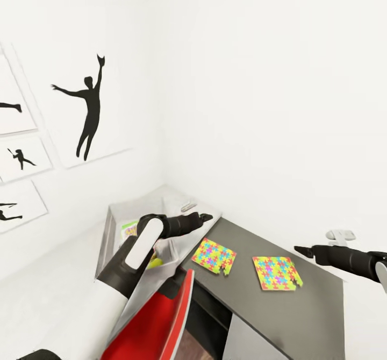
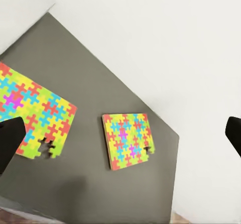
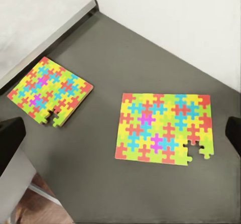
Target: Put all the toys in the child's room - the three board games (two on the bed and one on the table), the two jigsaw puzzles on the table, and the tennis ball on the table - inside the toy box on the table in the child's room.
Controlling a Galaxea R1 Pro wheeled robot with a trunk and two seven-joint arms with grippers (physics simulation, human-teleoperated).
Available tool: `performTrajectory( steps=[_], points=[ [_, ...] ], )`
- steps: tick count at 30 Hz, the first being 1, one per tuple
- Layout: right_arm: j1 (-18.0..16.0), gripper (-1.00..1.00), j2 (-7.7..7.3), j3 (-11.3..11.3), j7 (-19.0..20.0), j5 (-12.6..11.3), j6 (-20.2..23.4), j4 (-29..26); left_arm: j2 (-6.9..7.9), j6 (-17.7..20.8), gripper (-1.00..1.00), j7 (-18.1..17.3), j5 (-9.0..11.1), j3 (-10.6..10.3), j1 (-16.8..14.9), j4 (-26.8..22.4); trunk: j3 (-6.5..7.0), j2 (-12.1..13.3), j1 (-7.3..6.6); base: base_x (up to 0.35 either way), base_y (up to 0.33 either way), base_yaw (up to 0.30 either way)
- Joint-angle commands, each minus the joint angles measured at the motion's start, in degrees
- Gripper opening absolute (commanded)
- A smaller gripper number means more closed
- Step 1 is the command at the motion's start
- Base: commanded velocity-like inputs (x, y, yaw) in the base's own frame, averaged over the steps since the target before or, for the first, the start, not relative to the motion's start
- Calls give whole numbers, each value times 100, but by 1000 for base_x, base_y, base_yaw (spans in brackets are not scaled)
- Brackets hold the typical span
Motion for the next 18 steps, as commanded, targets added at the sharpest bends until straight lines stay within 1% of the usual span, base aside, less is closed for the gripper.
performTrajectory(
  steps=[1,10,18],
  points=[
    [-8,100,-6,-6,18,-5,32,-2,-3,6,100,59,65,-24,-35,81,-9,-13,4,0,0,-278],
    [-8,100,-27,-69,18,-10,32,-2,-81,-28,100,71,70,-91,-136,482,27,-13,4,0,0,-278],
    [-8,100,-36,-107,18,-18,32,-2,-114,-189,100,76,68,-105,-159,753,61,-13,4,0,0,-277]
  ],
)
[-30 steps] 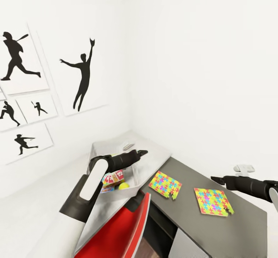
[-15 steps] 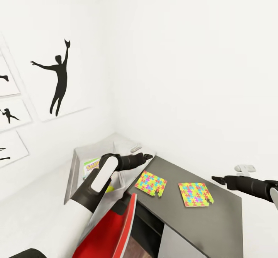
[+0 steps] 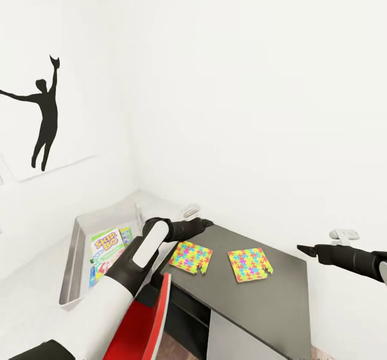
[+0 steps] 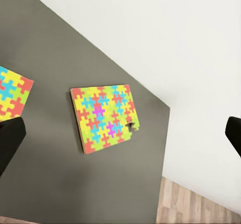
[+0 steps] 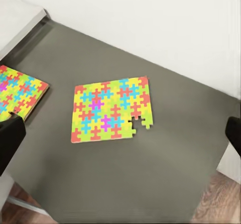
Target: Put all the toys in the child's room - the three board games (two on the bed and one on the table), the two jigsaw puzzles on the table, and the tennis ball on the table - inside the toy box on the table in the child's room.
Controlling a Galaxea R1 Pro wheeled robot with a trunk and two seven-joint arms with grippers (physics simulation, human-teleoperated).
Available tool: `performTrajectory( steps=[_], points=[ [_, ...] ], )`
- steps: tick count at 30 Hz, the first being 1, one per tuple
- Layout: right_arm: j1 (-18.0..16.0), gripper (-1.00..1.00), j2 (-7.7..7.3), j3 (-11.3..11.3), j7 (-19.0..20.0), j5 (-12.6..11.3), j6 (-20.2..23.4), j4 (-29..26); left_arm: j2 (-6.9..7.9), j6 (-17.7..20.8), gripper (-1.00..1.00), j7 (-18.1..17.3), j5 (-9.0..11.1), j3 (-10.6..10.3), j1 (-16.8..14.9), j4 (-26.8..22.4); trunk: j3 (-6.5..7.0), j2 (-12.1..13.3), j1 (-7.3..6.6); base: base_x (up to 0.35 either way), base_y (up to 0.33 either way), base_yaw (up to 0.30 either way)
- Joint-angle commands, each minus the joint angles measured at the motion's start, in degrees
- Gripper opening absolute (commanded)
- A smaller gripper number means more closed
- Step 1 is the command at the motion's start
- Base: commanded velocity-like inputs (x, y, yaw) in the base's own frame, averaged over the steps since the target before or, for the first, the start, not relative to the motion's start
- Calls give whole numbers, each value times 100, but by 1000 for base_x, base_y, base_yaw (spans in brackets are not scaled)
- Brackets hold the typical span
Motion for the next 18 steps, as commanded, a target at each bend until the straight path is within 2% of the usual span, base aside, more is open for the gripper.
performTrajectory(
  steps=[1,7,16,18],
  points=[
    [-8,100,1,-7,19,-4,32,-2,-1,-8,100,56,62,-3,-8,38,-9,-14,4,0,0,-277],
    [-12,100,24,15,19,-14,32,-2,0,-48,100,53,88,6,-21,179,16,-14,4,0,0,-277],
    [-25,100,49,61,19,5,32,6,62,-70,100,48,363,47,-20,235,54,-14,4,0,0,-277],
    [-31,100,52,67,19,12,32,12,80,-72,100,48,410,138,-12,245,62,-14,4,0,0,-277]
  ],
)
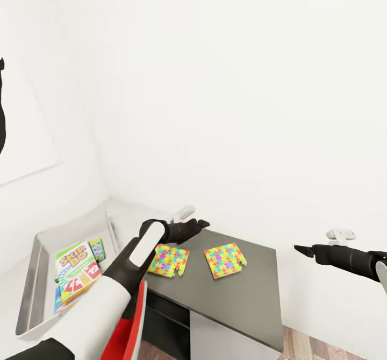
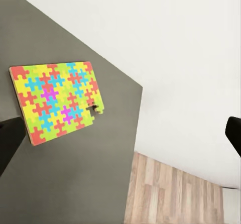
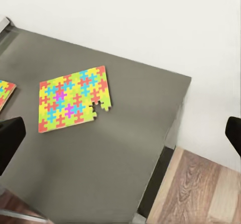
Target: Put all the toys in the child's room - the three board games (two on the bed and one on the table), the two jigsaw puzzles on the table, and the tennis ball on the table - inside the toy box on the table in the child's room.
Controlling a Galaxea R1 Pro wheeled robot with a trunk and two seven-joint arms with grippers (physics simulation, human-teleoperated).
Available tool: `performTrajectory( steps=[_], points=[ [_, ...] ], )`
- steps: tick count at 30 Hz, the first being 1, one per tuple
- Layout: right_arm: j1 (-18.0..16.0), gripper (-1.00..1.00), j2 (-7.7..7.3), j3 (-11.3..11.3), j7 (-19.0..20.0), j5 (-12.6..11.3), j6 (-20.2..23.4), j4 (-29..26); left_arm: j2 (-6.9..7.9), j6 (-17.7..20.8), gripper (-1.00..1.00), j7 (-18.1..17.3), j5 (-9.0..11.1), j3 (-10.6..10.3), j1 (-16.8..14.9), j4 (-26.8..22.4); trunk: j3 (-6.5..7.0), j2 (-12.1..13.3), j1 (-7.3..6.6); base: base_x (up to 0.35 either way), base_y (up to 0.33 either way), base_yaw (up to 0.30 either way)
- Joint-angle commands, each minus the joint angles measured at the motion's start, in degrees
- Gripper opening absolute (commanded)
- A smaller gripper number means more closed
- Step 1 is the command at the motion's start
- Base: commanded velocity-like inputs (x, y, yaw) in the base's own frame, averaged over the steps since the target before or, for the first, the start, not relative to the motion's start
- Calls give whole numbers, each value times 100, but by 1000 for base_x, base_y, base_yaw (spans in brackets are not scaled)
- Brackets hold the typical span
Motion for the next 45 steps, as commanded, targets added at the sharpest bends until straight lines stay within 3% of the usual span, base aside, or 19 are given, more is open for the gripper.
performTrajectory(
  steps=[1,13,23,26,28,39,45],
  points=[
    [-10,100,1,-2,18,0,32,1,7,6,100,56,79,58,-1,2,-10,-14,4,0,0,-277],
    [18,100,16,-11,24,-20,32,34,68,-8,100,56,123,522,26,265,17,-14,4,0,0,-154],
    [29,100,31,6,25,-18,32,171,157,-63,100,56,110,611,21,551,21,-14,4,0,0,-26],
    [28,100,62,10,23,-21,32,189,212,-88,100,58,113,623,18,620,21,-14,4,0,0,-9],
    [26,100,167,14,17,-8,32,211,308,-123,100,67,121,649,8,786,21,-14,4,0,0,-37],
    [25,100,218,7,18,-7,32,220,374,-138,100,73,95,934,-16,1179,21,-14,4,0,0,-41],
    [20,100,222,10,15,7,32,233,384,-138,100,75,86,988,-19,1228,21,-14,4,0,0,-20]
  ],
)
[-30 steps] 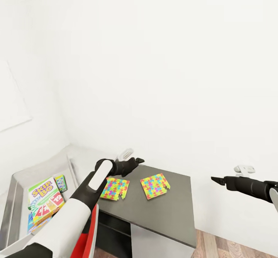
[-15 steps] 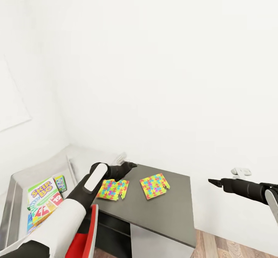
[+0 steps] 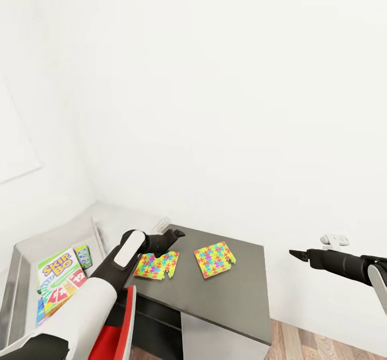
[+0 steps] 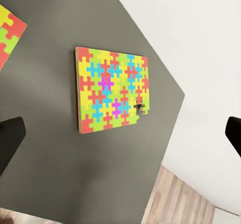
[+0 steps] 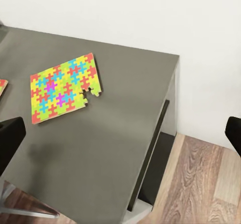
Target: Put all the toys in the child's room - the three board games (two on the bed and one on the table), the two jigsaw puzzles on the table, and the tennis ball on the table - inside the toy box on the table in the child's room.
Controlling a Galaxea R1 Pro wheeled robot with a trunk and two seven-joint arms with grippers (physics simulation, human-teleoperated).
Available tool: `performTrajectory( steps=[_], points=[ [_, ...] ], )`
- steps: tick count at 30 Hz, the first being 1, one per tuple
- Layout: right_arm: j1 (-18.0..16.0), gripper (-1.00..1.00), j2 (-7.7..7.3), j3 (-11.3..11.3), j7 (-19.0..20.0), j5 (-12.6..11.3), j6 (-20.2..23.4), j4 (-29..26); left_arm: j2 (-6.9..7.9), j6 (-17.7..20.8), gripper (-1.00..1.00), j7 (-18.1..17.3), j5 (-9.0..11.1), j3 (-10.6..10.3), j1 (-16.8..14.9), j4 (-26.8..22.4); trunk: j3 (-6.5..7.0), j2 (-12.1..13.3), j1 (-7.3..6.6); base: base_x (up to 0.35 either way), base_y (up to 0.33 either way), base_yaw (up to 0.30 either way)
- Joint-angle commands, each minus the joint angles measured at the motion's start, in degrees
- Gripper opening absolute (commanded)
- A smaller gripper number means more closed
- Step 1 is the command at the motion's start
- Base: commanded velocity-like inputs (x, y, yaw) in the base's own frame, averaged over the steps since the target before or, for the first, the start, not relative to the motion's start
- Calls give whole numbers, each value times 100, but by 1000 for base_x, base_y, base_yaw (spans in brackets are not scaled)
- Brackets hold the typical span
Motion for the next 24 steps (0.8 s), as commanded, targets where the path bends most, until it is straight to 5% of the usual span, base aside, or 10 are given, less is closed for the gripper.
performTrajectory(
  steps=[1,24],
  points=[
    [-9,100,0,-4,16,-2,32,6,2,5,100,61,59,3,-5,3,-14,-14,4,0,0,-56],
    [-29,100,3,9,11,13,32,63,64,5,100,4,82,53,0,35,-14,-14,4,0,0,-215]
  ],
)
